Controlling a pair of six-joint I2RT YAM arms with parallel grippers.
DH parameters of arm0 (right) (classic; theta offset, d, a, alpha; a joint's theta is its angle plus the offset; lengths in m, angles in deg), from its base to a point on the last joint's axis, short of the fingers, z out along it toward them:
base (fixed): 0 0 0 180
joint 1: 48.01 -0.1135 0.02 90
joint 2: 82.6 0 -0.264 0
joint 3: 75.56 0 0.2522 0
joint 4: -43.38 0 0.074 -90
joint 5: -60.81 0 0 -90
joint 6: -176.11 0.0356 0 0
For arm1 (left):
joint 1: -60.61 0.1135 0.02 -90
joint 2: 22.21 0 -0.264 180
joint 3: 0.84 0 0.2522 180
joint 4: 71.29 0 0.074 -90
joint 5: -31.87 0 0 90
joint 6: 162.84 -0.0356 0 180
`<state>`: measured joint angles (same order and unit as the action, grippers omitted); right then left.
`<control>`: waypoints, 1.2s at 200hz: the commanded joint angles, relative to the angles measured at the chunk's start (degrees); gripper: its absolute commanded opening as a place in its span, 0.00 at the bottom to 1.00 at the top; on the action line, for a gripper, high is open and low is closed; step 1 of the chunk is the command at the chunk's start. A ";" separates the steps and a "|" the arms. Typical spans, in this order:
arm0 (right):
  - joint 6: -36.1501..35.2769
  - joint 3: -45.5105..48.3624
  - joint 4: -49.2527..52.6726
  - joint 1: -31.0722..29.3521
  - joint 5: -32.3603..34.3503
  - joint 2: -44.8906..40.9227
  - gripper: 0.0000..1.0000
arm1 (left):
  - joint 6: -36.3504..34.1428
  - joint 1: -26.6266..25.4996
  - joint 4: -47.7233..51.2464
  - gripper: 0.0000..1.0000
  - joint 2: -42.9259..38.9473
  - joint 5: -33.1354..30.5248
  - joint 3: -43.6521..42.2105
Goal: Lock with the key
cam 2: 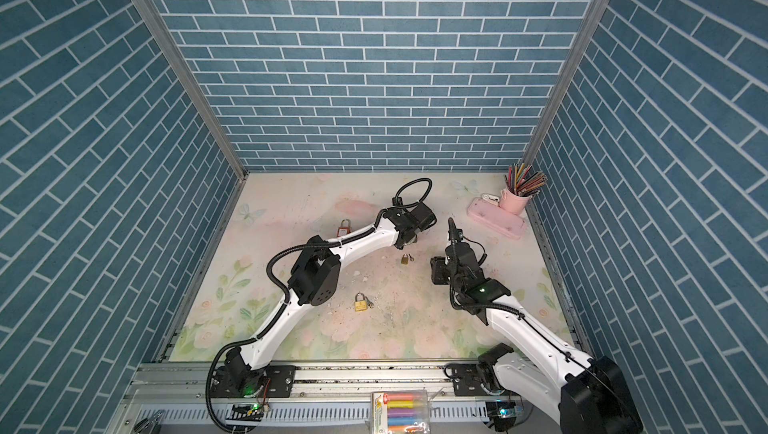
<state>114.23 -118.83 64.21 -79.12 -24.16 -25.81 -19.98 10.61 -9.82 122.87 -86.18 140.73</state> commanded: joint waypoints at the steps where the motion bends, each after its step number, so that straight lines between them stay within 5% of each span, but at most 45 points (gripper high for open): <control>1: -0.86 -0.63 -0.82 -0.06 -0.21 0.61 0.47 | -0.12 0.73 0.74 0.61 1.79 -0.12 1.41; 140: -1.01 -1.77 -0.67 -0.09 0.28 2.68 0.47 | 2.85 2.62 -0.88 0.41 2.61 3.07 -1.68; 179: -0.96 -2.08 -0.60 -0.08 0.53 2.97 0.47 | 3.06 2.55 -1.88 0.24 1.03 3.89 -3.74; 202: -0.98 -3.25 0.02 -0.02 1.51 2.56 0.47 | 1.17 2.27 -2.05 0.00 -0.81 3.07 -4.10; 240: -1.62 -10.40 1.73 1.75 1.83 0.24 0.48 | -12.59 2.27 -12.65 0.00 -11.51 -1.09 -9.00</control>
<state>114.15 -123.93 65.72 -78.66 -23.35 -23.45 -22.19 12.91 -15.22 121.03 -84.06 135.15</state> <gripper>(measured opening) 0.474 0.350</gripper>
